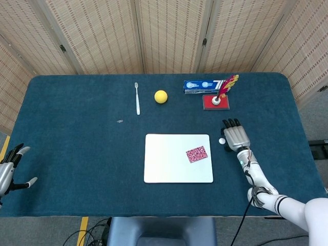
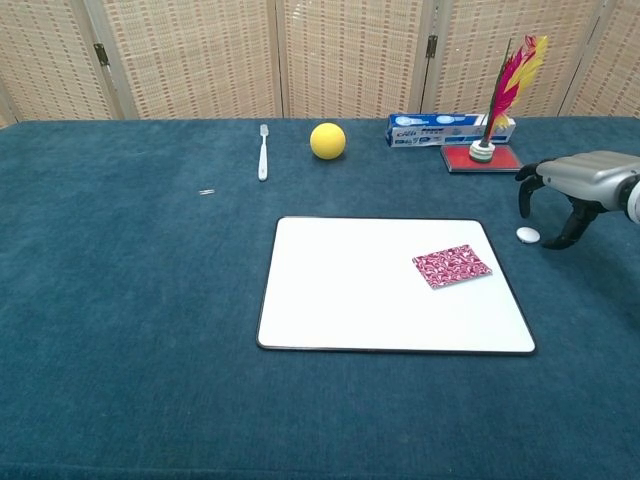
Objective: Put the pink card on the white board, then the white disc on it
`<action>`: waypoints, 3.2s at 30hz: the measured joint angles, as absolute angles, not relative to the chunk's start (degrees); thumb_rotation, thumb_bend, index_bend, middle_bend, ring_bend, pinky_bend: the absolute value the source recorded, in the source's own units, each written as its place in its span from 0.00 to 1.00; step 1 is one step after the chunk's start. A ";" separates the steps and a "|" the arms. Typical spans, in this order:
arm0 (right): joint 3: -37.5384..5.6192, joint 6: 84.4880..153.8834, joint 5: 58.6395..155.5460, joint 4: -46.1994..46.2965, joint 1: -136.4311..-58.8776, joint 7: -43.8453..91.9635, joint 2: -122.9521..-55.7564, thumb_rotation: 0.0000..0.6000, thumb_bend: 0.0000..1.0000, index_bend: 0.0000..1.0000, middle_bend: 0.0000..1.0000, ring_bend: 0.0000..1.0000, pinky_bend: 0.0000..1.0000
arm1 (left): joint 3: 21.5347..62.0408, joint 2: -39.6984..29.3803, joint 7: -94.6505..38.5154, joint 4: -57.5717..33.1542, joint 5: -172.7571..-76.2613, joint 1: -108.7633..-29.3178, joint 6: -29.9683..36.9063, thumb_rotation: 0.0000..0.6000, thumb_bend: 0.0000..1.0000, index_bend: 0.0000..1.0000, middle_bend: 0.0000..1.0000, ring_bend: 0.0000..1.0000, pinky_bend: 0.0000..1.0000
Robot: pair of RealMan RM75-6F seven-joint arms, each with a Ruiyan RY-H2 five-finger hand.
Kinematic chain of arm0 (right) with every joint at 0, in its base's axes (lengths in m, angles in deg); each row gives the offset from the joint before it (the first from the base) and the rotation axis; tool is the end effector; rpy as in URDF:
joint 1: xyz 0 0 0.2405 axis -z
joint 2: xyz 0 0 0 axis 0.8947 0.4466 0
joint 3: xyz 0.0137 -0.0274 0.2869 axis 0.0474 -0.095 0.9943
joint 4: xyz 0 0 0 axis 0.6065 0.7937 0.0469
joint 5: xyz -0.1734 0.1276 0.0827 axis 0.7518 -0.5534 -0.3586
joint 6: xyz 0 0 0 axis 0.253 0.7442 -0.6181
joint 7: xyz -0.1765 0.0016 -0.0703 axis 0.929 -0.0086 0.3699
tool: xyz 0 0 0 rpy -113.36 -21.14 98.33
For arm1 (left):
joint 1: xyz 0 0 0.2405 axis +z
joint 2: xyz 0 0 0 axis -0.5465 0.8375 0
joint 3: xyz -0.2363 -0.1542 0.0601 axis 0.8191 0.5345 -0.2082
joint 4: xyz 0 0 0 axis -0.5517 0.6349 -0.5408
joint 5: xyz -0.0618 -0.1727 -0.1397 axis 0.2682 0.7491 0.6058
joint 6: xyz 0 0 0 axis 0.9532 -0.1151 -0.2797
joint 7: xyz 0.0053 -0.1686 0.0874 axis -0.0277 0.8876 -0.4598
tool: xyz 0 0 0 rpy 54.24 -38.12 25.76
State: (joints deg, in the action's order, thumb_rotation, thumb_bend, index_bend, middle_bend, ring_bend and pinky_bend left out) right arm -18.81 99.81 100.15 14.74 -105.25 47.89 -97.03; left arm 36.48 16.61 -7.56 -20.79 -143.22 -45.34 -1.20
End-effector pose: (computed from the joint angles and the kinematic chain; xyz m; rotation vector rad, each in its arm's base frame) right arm -0.3011 -0.4638 -0.0298 1.7512 -0.8729 0.4753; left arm -0.4050 0.2811 0.1686 -1.3675 -1.1578 -0.8483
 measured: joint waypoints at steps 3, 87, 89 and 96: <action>-18.62 99.29 100.15 15.72 -105.45 47.76 -97.63 1.00 0.17 0.41 0.08 0.00 0.00 | 36.51 16.57 -7.30 -20.55 -143.01 -45.40 -0.88 1.00 0.26 0.12 0.00 0.00 0.22; -19.29 112.04 104.99 -5.57 -104.48 51.41 -91.91 1.00 0.14 0.28 0.09 0.00 0.00 | 36.82 16.65 -3.47 -18.22 -143.47 -44.61 -2.62 1.00 0.26 0.11 0.00 0.00 0.22; -19.61 116.31 107.79 -6.18 -102.27 48.89 -90.69 1.00 0.14 0.28 0.09 0.00 0.00 | 36.85 16.56 -4.38 -18.48 -143.45 -44.55 -2.91 1.00 0.26 0.11 0.00 0.00 0.22; -22.96 132.00 117.66 -4.56 -91.49 40.10 -87.37 1.00 0.14 0.22 0.08 0.00 0.00 | 37.00 15.56 -11.12 -19.69 -143.86 -44.22 -5.36 1.00 0.26 0.11 0.00 0.00 0.22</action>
State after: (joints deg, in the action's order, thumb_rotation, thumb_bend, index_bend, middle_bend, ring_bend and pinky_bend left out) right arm -22.96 132.00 117.66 -4.56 -91.49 40.10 -87.37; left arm 37.00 15.56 -11.12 -19.69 -143.86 -44.22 -5.36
